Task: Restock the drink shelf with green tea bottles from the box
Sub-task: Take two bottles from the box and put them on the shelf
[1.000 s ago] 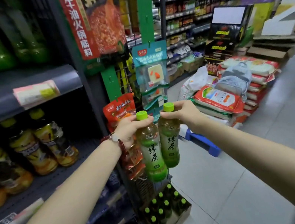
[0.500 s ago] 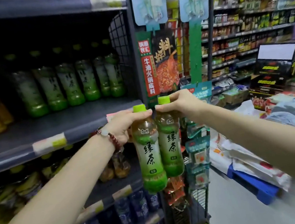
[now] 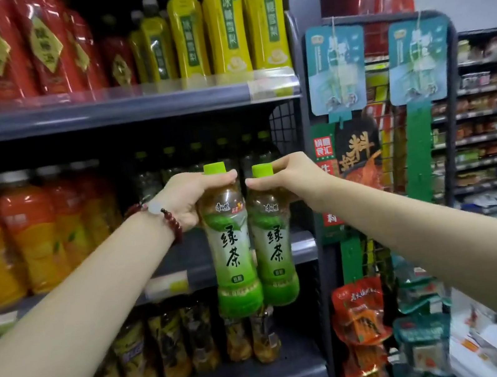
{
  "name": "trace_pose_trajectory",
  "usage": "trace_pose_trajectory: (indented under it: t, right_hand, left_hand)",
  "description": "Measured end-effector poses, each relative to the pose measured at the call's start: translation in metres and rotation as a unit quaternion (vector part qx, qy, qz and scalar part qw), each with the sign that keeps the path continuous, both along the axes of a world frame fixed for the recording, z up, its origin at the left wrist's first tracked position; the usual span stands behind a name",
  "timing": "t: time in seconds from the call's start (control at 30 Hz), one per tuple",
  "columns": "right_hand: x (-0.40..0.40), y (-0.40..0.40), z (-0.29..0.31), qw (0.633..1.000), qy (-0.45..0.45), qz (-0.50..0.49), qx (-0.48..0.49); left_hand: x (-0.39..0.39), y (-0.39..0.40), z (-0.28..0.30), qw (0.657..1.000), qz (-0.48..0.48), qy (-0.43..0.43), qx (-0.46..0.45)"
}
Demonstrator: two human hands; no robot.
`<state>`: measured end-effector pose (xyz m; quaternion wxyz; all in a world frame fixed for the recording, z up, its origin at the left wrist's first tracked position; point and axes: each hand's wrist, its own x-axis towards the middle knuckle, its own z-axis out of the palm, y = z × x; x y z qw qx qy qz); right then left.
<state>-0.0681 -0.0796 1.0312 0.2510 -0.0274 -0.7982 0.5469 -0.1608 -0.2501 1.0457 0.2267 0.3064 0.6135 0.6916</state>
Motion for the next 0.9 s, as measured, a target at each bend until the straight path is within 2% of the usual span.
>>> trace_pose_trajectory:
  t: [0.2, 0.43, 0.57, 0.9]
  right_hand:
    - [-0.03, -0.026, 0.029, 0.997, 0.067, 0.022, -0.028]
    - [-0.049, -0.038, 0.043, 0.99, 0.141, 0.018, -0.013]
    - [-0.061, -0.041, 0.04, 0.987, 0.159, -0.011, -0.014]
    - [-0.096, -0.042, 0.038, 0.985, 0.171, -0.032, -0.011]
  left_hand:
    - [-0.019, -0.02, 0.037, 0.991, 0.07, 0.076, 0.08]
    - [-0.042, -0.026, 0.031, 0.969, 0.117, 0.167, 0.142]
    - [-0.057, -0.023, 0.022, 0.963, 0.13, 0.179, 0.153]
    - [-0.094, -0.016, 0.01, 0.971, 0.137, 0.145, 0.13]
